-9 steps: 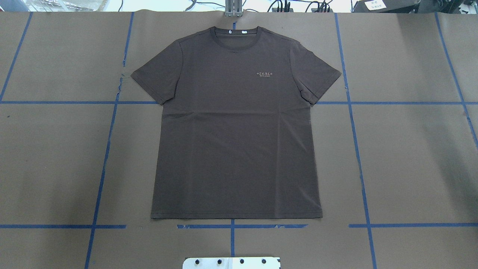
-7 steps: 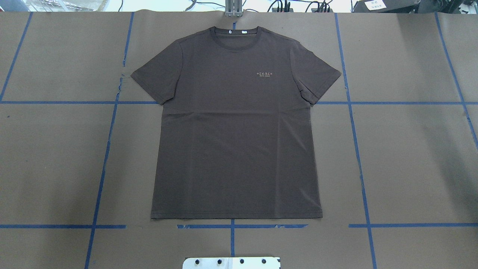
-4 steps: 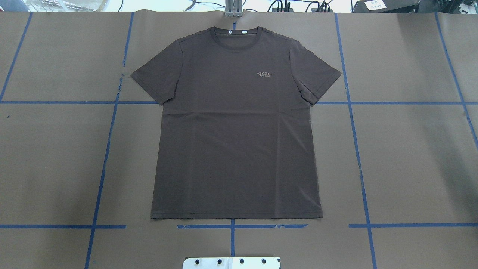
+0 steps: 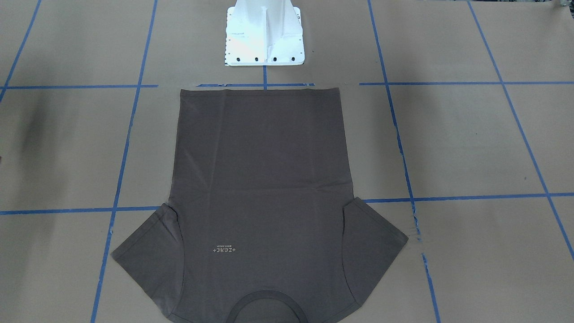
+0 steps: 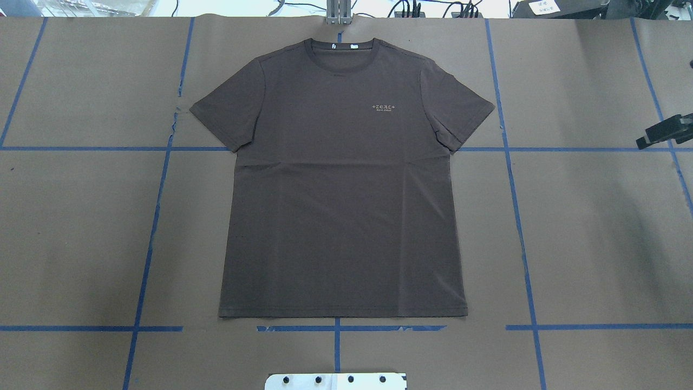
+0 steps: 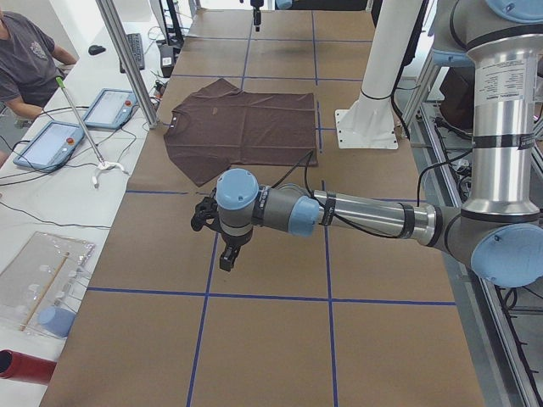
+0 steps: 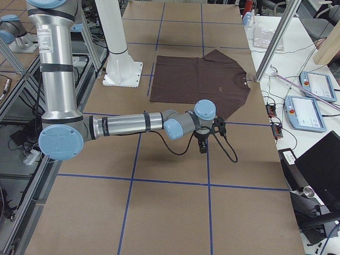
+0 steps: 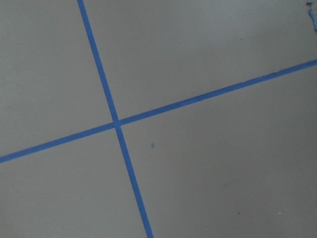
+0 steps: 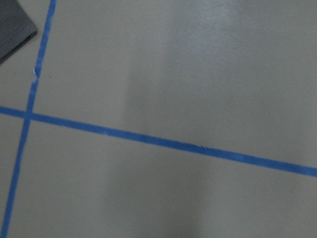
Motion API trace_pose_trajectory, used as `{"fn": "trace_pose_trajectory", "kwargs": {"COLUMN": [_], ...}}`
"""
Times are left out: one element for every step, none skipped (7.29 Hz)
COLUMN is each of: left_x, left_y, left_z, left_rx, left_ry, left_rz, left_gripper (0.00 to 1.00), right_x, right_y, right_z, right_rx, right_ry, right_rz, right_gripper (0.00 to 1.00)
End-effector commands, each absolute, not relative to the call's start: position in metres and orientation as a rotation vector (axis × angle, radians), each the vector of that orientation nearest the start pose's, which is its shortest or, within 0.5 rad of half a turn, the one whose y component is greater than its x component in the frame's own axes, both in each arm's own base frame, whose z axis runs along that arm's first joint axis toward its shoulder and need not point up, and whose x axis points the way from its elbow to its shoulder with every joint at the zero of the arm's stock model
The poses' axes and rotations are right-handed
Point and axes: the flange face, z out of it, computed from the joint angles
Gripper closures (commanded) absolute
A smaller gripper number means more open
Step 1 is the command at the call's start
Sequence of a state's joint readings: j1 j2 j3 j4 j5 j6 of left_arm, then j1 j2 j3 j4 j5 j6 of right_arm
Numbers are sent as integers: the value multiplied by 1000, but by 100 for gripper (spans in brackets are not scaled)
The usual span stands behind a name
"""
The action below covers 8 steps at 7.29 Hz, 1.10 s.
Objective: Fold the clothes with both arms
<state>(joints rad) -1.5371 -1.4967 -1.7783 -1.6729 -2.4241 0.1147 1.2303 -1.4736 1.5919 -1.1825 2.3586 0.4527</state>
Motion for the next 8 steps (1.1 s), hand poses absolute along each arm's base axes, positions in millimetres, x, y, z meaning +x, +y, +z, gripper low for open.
{"fn": "trace_pose_trajectory", "kwargs": {"left_x": [-42,-42,-42,-42,-42,-42,-42,-42], "left_y": [-472,-473,-474,-474,-472,-472,-472,-472], "left_z": [569,568,571,572,572,572,574,574], "left_rx": [272,272,268,280,290,291,286,287], "left_ry": [843,843,842,839,842,842,842,842], "left_rz": [248,246,247,249,254,254,252,254], "left_gripper": [0,0,0,0,0,0,0,0], "right_x": [-256,-306,-341,-360,-372,-385,-388,-391], "right_y": [-603,-630,-656,-673,-684,-693,-692,-691], "right_z": [487,465,449,443,447,446,457,459], "right_rx": [128,135,117,126,87,85,85,84], "right_ry": [-913,-880,-859,-849,-839,-833,-808,-805], "right_rz": [126,220,290,301,412,452,461,460], "right_gripper": [0,0,3,11,19,21,22,25]}}
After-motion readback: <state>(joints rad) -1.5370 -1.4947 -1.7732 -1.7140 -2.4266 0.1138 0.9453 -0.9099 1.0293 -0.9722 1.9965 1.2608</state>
